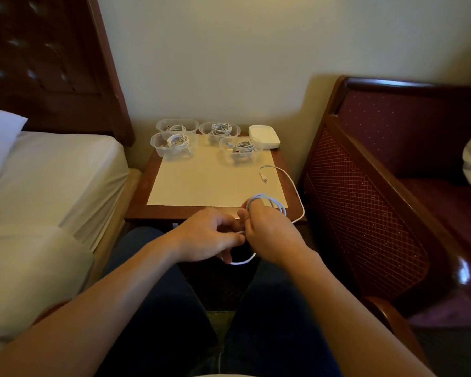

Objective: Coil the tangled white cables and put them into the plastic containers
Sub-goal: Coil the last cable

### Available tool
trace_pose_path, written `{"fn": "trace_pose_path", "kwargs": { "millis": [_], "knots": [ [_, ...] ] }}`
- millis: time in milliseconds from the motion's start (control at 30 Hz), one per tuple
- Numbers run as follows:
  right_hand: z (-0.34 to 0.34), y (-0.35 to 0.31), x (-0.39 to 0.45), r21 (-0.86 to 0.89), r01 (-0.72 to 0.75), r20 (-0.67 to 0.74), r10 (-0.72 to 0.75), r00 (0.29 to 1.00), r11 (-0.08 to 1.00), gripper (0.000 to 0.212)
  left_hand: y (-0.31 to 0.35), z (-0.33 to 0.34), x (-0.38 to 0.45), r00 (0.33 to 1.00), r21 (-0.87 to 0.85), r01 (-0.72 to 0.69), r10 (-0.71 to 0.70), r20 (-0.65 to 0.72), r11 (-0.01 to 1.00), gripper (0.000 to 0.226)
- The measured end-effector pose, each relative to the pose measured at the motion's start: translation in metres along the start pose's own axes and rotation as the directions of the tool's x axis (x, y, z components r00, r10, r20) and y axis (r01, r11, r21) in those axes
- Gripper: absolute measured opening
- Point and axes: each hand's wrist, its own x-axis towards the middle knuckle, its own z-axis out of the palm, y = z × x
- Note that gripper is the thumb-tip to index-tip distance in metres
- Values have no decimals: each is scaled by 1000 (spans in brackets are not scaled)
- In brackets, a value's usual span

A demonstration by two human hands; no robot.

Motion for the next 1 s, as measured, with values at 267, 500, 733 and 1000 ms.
{"fn": "trace_pose_path", "kwargs": {
  "millis": [267, 500, 733, 1000],
  "knots": [
    [-11, 7, -6, 592, -412, 504, 81, 860, 692, 57, 5, -40, 9, 857, 426, -311, 444, -260, 850, 13],
    [-10, -11, -23, 805, -594, 469, -611, 638, -1, 55, -7, -19, 21, 850, -56, -383, 328, -412, 922, 20],
    [-22, -36, -29, 884, -357, 289, -248, 925, -301, 44, -15, 0, 26, 871, -286, -254, 90, -482, 924, 17],
    [-20, -27, -14, 996, 54, -54, 5, 999, -72, 36, -25, 30, 3, 994, -308, -77, 49, -96, 948, 24]
  ]
}}
